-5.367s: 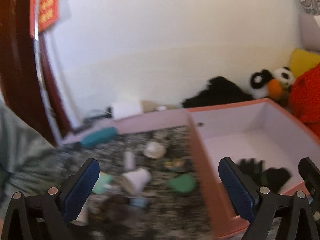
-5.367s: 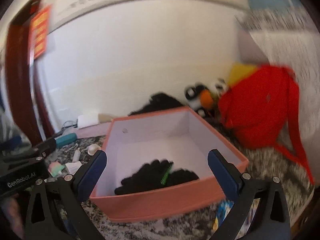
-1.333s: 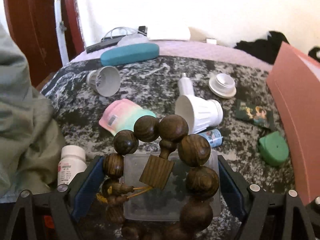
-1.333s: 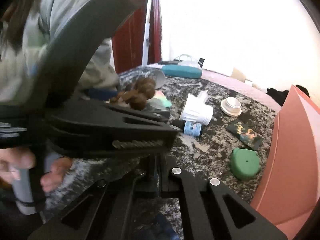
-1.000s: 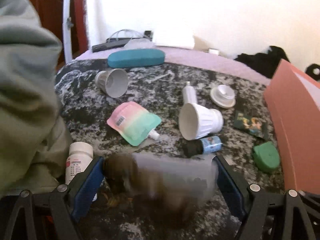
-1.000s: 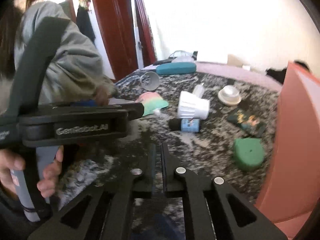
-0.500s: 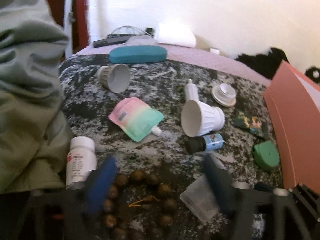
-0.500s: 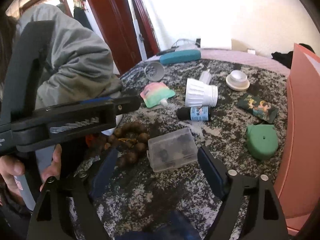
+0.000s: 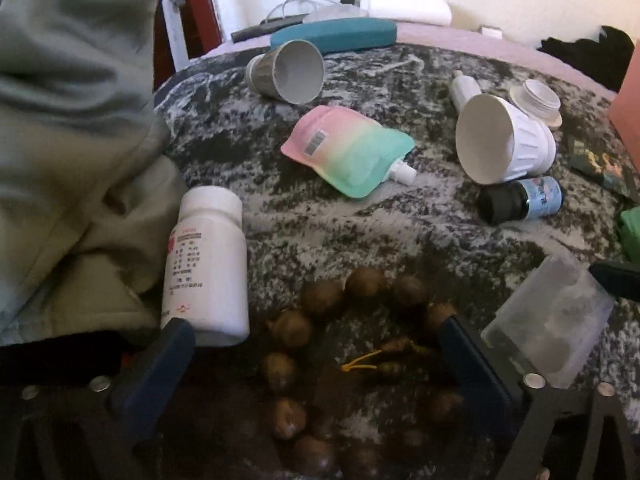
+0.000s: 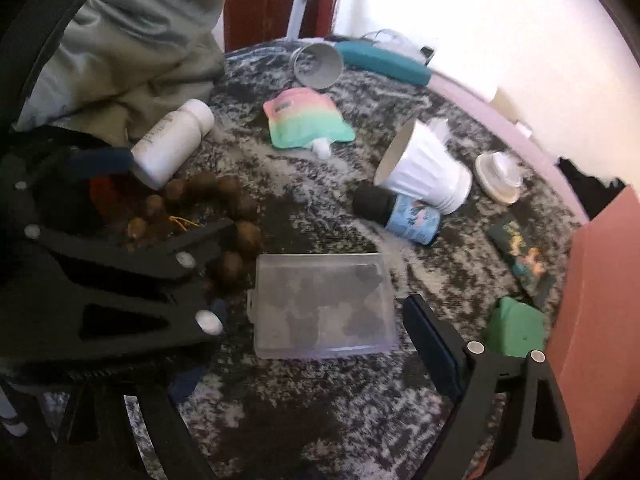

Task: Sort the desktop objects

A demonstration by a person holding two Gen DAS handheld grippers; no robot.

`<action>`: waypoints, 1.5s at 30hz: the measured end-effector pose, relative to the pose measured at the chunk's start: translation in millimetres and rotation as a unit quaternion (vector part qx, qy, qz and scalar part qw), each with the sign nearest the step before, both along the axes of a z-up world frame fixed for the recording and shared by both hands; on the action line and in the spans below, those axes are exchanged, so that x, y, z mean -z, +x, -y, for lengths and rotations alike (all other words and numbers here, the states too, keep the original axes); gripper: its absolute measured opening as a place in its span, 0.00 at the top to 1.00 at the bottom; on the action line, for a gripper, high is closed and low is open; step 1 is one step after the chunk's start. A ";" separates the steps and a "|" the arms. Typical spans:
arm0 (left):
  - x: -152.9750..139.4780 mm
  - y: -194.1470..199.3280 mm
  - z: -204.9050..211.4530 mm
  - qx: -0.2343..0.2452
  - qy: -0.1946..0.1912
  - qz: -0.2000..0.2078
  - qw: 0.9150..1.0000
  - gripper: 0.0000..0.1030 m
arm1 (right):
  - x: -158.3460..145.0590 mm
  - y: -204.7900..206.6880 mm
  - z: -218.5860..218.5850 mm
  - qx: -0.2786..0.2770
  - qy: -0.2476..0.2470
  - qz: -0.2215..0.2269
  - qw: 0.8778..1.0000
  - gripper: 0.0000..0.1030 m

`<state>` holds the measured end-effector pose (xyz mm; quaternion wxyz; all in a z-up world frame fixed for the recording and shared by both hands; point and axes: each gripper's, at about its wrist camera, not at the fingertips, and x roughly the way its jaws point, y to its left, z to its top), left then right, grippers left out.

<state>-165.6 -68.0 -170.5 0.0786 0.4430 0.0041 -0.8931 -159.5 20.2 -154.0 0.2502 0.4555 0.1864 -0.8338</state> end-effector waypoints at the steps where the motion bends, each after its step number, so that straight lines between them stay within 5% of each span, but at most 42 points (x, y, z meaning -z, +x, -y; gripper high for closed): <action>1: 1.5 -1.0 2.3 -0.001 0.007 0.000 1.000 0.00 | 0.8 -2.8 0.0 0.000 0.000 0.006 1.000 0.11; 6: 24.5 -18.1 18.0 0.005 0.125 0.022 0.992 0.00 | 5.0 -17.3 -0.5 0.008 -0.004 0.032 0.999 0.17; 8: 28.8 -26.0 14.6 -0.026 0.092 0.002 0.995 0.00 | 7.3 -24.6 -2.1 0.026 -0.017 0.038 0.999 0.28; 13: 29.9 -32.8 10.6 -0.018 0.075 0.008 0.997 0.03 | 3.9 -23.1 -6.3 0.050 -0.026 0.028 0.998 0.28; 15: 23.3 -30.0 5.8 0.002 0.072 0.006 0.997 0.31 | 3.0 -22.7 -10.8 0.052 -0.040 0.035 0.997 0.28; 17: 16.4 -27.6 -1.1 0.019 0.060 0.007 0.998 0.46 | 0.3 -20.8 -14.5 0.062 -0.049 0.034 0.996 0.28; 25: -11.2 -13.4 -10.8 0.026 0.045 -0.016 0.999 0.53 | -1.4 -10.2 -27.1 0.094 -0.078 0.026 0.992 0.28; 26: -15.3 -11.3 -9.0 0.027 0.052 -0.023 0.998 0.78 | -1.1 -10.5 -30.5 0.102 -0.087 0.029 0.991 0.28; 27: -19.2 -9.3 -6.7 0.028 0.061 -0.029 0.997 0.87 | -1.7 -10.0 -34.3 0.111 -0.097 0.032 0.988 0.28; 30: -23.2 -7.6 3.4 0.014 0.090 -0.034 0.995 0.87 | -12.5 -1.1 -45.0 0.124 -0.147 0.027 0.981 0.28; 33: -20.0 -8.5 9.3 0.004 0.091 -0.025 0.995 0.88 | -20.9 7.4 -46.9 0.126 -0.145 0.011 0.981 0.28; 35: -15.0 -10.5 9.0 0.007 0.096 -0.011 0.995 0.86 | -23.3 10.0 -48.4 0.128 -0.141 0.006 0.982 0.28; 38: -0.7 -15.5 4.4 -0.004 0.067 0.013 0.998 0.32 | -25.7 9.7 -58.7 0.140 -0.171 0.016 0.975 0.28; 41: 12.4 -17.3 -4.9 -0.006 0.020 0.036 0.999 0.01 | -34.6 12.0 -72.3 0.149 -0.200 0.013 0.968 0.28; 45: 23.8 -16.5 -10.2 -0.007 -0.006 0.019 1.000 0.00 | -49.4 16.8 -82.7 0.151 -0.219 -0.004 0.964 0.28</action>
